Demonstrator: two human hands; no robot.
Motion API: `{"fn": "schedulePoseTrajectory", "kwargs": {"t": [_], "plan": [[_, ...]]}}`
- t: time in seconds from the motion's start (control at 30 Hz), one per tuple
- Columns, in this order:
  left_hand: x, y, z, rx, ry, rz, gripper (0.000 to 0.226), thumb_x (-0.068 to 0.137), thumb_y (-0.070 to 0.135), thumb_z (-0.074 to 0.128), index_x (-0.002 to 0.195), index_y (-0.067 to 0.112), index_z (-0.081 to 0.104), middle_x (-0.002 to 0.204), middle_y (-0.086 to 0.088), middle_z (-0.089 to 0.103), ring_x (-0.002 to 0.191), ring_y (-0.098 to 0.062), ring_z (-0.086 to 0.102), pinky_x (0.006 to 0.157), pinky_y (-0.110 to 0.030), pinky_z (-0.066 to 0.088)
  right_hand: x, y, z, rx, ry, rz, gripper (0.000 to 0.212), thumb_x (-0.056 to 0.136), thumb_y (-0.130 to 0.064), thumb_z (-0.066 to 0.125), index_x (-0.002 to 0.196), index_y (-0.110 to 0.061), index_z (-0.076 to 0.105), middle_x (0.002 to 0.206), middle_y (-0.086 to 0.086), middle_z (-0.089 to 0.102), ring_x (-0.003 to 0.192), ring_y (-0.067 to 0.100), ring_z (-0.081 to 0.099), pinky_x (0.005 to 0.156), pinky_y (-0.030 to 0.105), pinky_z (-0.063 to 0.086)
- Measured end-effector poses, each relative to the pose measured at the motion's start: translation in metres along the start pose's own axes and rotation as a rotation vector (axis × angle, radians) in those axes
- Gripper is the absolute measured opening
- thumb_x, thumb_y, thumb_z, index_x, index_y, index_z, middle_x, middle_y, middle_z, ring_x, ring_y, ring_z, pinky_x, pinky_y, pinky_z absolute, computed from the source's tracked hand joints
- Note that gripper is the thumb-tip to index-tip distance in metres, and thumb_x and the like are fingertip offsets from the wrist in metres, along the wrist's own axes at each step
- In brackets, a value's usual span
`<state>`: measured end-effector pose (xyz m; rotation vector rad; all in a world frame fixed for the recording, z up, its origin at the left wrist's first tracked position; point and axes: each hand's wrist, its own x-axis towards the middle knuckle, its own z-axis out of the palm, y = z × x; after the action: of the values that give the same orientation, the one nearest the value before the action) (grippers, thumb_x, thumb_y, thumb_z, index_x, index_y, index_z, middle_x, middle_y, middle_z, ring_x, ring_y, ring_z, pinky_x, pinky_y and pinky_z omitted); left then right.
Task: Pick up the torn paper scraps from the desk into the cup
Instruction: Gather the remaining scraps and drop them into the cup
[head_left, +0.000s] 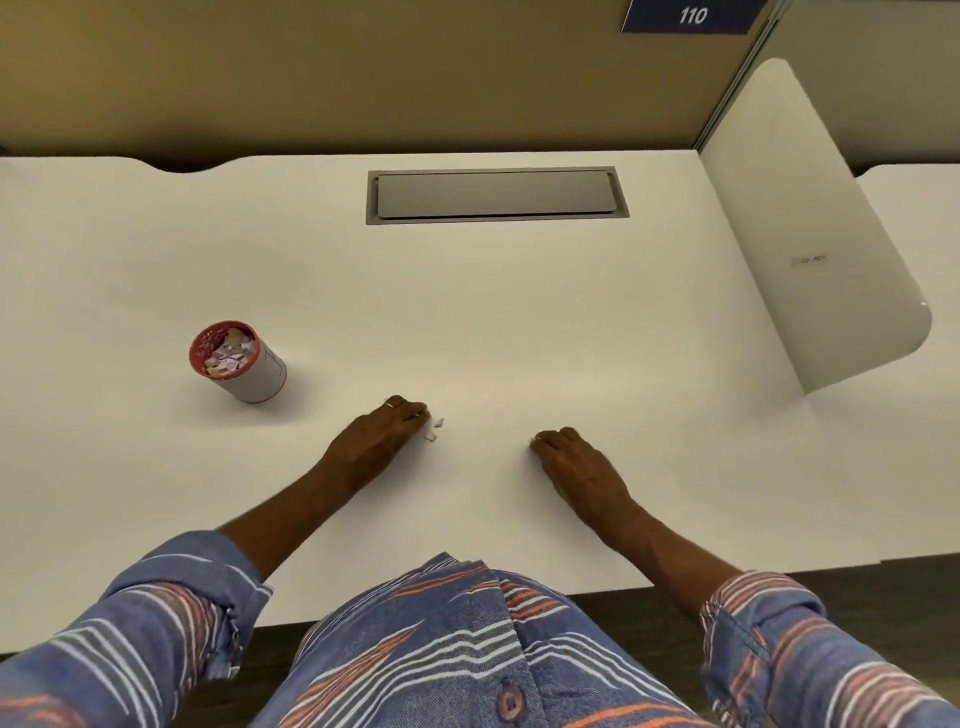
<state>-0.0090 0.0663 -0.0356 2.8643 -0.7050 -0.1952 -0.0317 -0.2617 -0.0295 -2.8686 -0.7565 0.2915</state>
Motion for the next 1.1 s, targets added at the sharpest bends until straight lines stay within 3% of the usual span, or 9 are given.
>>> {"fn": "schedulePoseTrajectory", "kwargs": {"t": [0.07, 0.2, 0.33, 0.5, 0.57, 0.67, 0.77, 0.93, 1.1], "plan": [[-0.001, 0.001, 0.000, -0.043, 0.022, -0.004, 0.049, 0.091, 0.000, 0.052, 0.137, 0.015, 0.053, 0.140, 0.001, 0.053, 0.129, -0.020, 0.048, 0.079, -0.032, 0.053, 0.004, -0.003, 0.000, -0.027, -0.004, 0.043, 0.033, 0.096, -0.002, 0.047, 0.127, -0.010, 0.057, 0.129, 0.005, 0.058, 0.119, 0.026, 0.051, 0.079, 0.043, 0.052], [0.000, 0.006, 0.000, -0.225, 0.169, -0.090, 0.033, 0.089, 0.005, 0.055, 0.113, 0.025, 0.065, 0.120, 0.014, 0.061, 0.115, -0.007, 0.049, 0.084, -0.016, 0.038, 0.010, -0.008, 0.000, 0.085, 0.073, 0.116, 0.020, 0.095, -0.005, 0.052, 0.110, -0.007, 0.065, 0.111, 0.007, 0.065, 0.107, 0.029, 0.057, 0.080, 0.044, 0.051], [0.004, 0.009, -0.002, -0.457, 0.367, -0.177, 0.028, 0.086, -0.010, 0.054, 0.099, 0.008, 0.072, 0.097, 0.002, 0.071, 0.091, -0.019, 0.064, 0.085, -0.030, 0.050, 0.014, -0.011, -0.005, 0.382, 0.265, 0.294, 0.015, 0.086, -0.002, 0.064, 0.097, -0.008, 0.074, 0.097, 0.005, 0.074, 0.093, 0.026, 0.067, 0.084, 0.037, 0.052], [-0.003, 0.010, -0.009, -0.845, 0.448, -0.439, 0.021, 0.090, 0.001, 0.060, 0.099, 0.012, 0.075, 0.096, 0.007, 0.075, 0.086, -0.004, 0.068, 0.082, -0.021, 0.053, 0.022, -0.012, -0.008, 0.823, 0.370, 0.625, 0.003, 0.082, -0.021, 0.076, 0.082, -0.023, 0.077, 0.072, -0.006, 0.075, 0.065, 0.003, 0.069, 0.062, 0.017, 0.051], [-0.004, 0.008, -0.015, -0.922, 0.509, -0.495, 0.017, 0.091, 0.007, 0.063, 0.098, 0.014, 0.077, 0.097, 0.007, 0.076, 0.087, 0.000, 0.069, 0.083, -0.018, 0.053, 0.024, -0.010, -0.007, 0.963, 0.407, 0.728, 0.004, 0.080, -0.020, 0.079, 0.083, -0.023, 0.079, 0.064, -0.004, 0.072, 0.055, 0.005, 0.063, 0.058, 0.019, 0.047], [-0.009, 0.001, -0.032, -1.002, 0.595, -0.557, 0.015, 0.091, 0.016, 0.067, 0.102, 0.013, 0.077, 0.092, -0.001, 0.077, 0.081, -0.003, 0.070, 0.080, -0.014, 0.052, 0.030, -0.012, -0.004, 1.303, 0.422, 0.865, 0.013, 0.082, -0.008, 0.076, 0.094, -0.011, 0.078, 0.072, 0.007, 0.071, 0.060, 0.018, 0.060, 0.061, 0.029, 0.050], [-0.014, -0.019, -0.055, -1.109, 0.692, -0.606, 0.019, 0.091, 0.017, 0.068, 0.105, 0.007, 0.075, 0.093, -0.012, 0.076, 0.076, -0.014, 0.068, 0.079, -0.028, 0.056, 0.038, -0.020, -0.007, 1.583, 0.364, 0.892, 0.017, 0.084, 0.004, 0.069, 0.092, -0.009, 0.075, 0.086, 0.012, 0.071, 0.072, 0.023, 0.065, 0.064, 0.030, 0.054], [-0.035, -0.081, -0.099, -0.937, 0.849, -0.634, 0.020, 0.090, 0.021, 0.068, 0.102, 0.006, 0.076, 0.084, -0.003, 0.074, 0.073, -0.001, 0.066, 0.076, -0.015, 0.052, 0.059, -0.039, -0.016, 1.849, 0.327, 0.861, 0.019, 0.086, 0.008, 0.067, 0.097, -0.007, 0.073, 0.087, 0.006, 0.072, 0.081, 0.016, 0.070, 0.070, 0.020, 0.060], [-0.056, -0.128, -0.117, -0.656, 0.839, -0.648, 0.018, 0.090, 0.017, 0.063, 0.102, 0.013, 0.076, 0.103, 0.002, 0.074, 0.096, 0.003, 0.066, 0.089, -0.011, 0.048, 0.080, -0.060, -0.020, 1.933, 0.293, 0.851, 0.019, 0.085, 0.009, 0.066, 0.094, -0.006, 0.073, 0.085, 0.004, 0.077, 0.079, 0.014, 0.075, 0.070, 0.021, 0.061]]}}
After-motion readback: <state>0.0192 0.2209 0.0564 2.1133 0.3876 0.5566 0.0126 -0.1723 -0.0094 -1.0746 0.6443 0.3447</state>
